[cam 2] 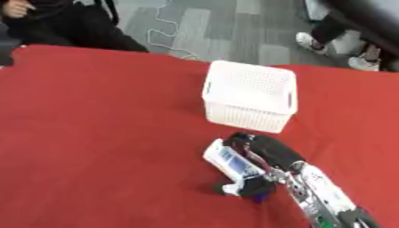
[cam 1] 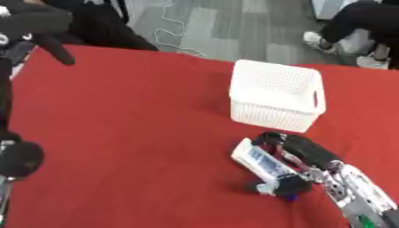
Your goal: Pick up objects on the table and place them in the box.
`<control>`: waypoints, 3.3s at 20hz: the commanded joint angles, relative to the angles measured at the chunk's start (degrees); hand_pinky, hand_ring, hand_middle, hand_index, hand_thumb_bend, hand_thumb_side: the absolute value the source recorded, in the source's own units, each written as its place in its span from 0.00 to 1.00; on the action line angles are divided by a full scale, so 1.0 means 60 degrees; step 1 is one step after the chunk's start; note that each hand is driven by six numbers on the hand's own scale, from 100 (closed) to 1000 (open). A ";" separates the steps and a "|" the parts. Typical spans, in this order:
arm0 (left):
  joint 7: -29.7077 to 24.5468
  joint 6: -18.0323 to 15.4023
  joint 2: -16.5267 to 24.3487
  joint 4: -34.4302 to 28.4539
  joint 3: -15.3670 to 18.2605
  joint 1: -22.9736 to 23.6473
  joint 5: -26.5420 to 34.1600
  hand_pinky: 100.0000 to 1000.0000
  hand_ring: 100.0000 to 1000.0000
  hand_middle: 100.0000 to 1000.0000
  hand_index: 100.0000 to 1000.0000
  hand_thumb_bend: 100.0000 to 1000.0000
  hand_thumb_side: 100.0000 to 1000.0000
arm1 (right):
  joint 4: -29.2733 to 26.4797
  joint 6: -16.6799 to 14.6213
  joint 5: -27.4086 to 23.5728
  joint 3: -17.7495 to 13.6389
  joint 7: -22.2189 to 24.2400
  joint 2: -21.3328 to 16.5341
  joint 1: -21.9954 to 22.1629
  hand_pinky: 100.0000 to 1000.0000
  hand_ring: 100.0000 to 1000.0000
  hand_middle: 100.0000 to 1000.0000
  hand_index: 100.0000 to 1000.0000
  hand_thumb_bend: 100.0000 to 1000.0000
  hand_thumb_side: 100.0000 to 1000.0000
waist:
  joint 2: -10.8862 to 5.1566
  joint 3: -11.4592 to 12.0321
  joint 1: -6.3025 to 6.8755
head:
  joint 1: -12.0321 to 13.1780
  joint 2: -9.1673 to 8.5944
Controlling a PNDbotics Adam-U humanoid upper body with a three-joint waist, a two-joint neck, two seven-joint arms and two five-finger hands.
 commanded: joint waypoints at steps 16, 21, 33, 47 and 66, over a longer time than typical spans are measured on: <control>-0.0028 -0.0043 0.0137 -0.0130 0.0013 -0.0146 0.0057 0.60 0.36 0.63 0.77 0.51 1.00 | 0.0534 0.0304 -0.0361 -0.0187 -0.0282 0.0018 -0.0185 0.28 0.57 0.81 0.92 0.68 0.65 | -0.0050 -0.0018 0.0026 | 0.0015 -0.0032; -0.0029 -0.0049 0.0142 -0.0130 0.0010 -0.0152 0.0057 0.60 0.36 0.63 0.77 0.51 1.00 | 0.0771 0.0487 -0.0123 -0.0182 -0.0238 0.0069 -0.0196 0.32 0.59 0.82 0.97 0.72 0.64 | -0.0049 -0.0016 0.0019 | 0.0026 -0.0032; -0.0026 -0.0064 0.0139 -0.0130 0.0007 -0.0172 0.0069 0.60 0.37 0.63 0.77 0.51 1.00 | 0.0895 0.0762 0.0369 -0.0163 -0.0284 0.0114 -0.0174 0.35 0.61 0.80 0.93 0.73 0.63 | -0.0052 0.0000 0.0006 | 0.0058 -0.0032; -0.0014 -0.0072 0.0147 -0.0130 0.0017 -0.0183 0.0063 0.60 0.37 0.63 0.77 0.51 1.00 | 0.1297 0.1155 0.2190 -0.0419 -0.0076 0.0272 -0.0243 0.41 0.49 0.61 0.57 0.81 0.90 | -0.0045 -0.0010 -0.0008 | 0.0066 -0.0032; -0.0023 -0.0082 0.0143 -0.0130 0.0023 -0.0197 0.0071 0.60 0.37 0.63 0.77 0.52 1.00 | 0.1287 0.1039 0.2765 -0.0297 -0.0472 0.0249 -0.0176 0.10 0.31 0.49 0.60 0.41 0.59 | -0.0046 0.0001 -0.0023 | 0.0072 -0.0032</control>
